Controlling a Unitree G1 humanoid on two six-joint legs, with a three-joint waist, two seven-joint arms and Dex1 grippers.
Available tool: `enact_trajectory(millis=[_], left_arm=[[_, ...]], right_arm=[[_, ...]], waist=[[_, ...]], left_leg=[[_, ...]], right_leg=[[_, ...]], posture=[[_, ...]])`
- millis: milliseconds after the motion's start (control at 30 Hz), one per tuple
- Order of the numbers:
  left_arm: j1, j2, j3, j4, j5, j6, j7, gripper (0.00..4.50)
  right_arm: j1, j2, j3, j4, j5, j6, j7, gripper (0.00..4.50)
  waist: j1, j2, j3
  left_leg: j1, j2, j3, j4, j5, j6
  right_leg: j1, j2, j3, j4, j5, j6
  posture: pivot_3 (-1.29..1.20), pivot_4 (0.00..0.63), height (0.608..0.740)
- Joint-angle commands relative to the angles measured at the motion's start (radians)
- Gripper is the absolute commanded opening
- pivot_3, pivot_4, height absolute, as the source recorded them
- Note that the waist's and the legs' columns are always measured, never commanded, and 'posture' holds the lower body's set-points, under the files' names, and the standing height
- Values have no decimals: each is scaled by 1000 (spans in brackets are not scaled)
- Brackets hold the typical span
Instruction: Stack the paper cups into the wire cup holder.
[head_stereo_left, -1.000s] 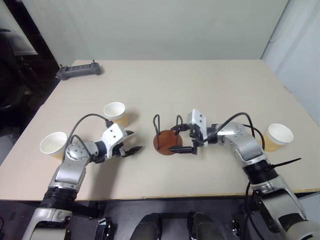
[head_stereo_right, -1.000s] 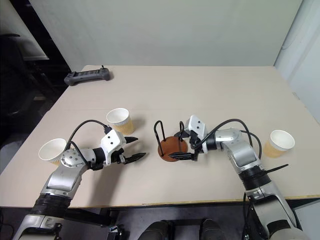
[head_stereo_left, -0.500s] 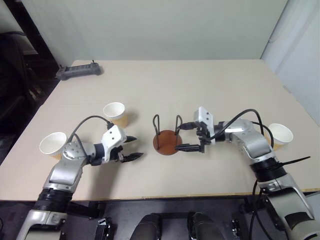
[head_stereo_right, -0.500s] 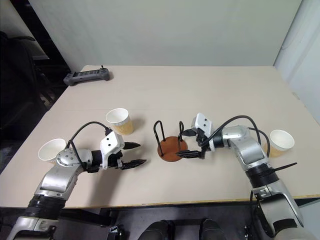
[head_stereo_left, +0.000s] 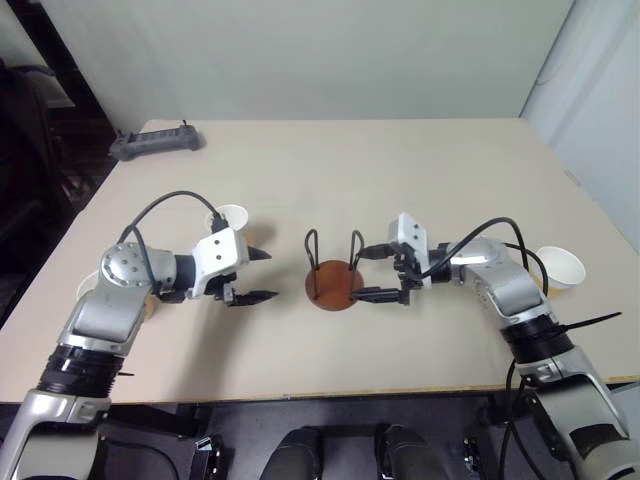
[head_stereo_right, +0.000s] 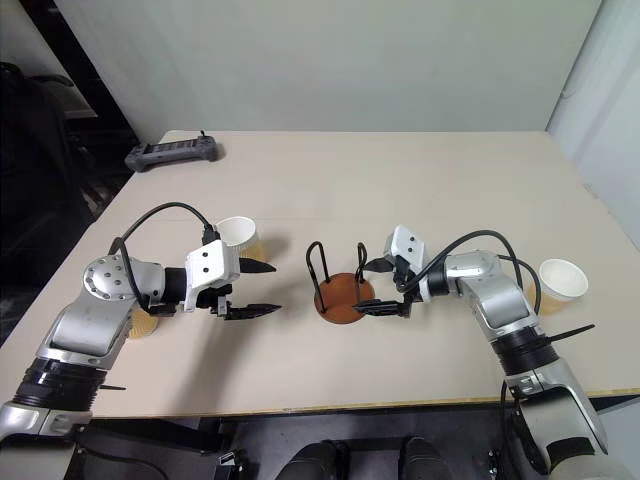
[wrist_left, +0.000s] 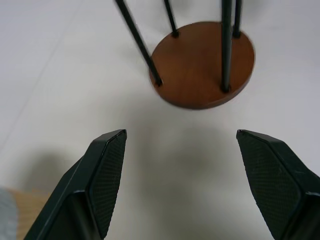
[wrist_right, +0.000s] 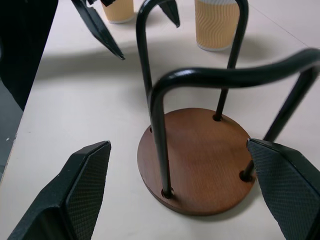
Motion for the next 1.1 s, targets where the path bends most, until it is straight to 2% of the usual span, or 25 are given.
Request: enact_trajectory(millis=[33,333,533,800,1100], left_arm=[[-9,0,24,-18,-32,-31,-16,3769],[-9,2,18,-40,-55,0,-13,3769],[-75,27,25,3,-41,8,-29,3769],[-237,134,-28,164,69,-115,-125,3769],[-384,189,-126,332,185,-256,-280,3769]], right_arm=[[-33,-22,-38,-29,31,5,31,4479],[-91,-104,-67,10,24,-28,100,4479],[-140,-136,-87,56,17,-62,118,4479],[-194,-150,-107,104,16,-88,121,4479],[-201,-149,-106,111,16,-98,128,4479]], waist=[[0,0,0],[-1,0,0],[0,0,0],[-1,0,0],[-1,0,0]], left_leg=[[0,0,0,0,0,0],[0,0,0,0,0,0],[0,0,0,0,0,0],[-1,0,0,-1,0,0],[-3,0,0,-1,0,0]], right_leg=[[0,0,0,0,0,0],[0,0,0,0,0,0],[0,0,0,0,0,0],[-1,0,0,0,0,-1],[-3,0,0,0,-1,-1]], posture=[[0,150,740],[0,150,740],[0,150,740],[0,150,740],[0,150,740]])
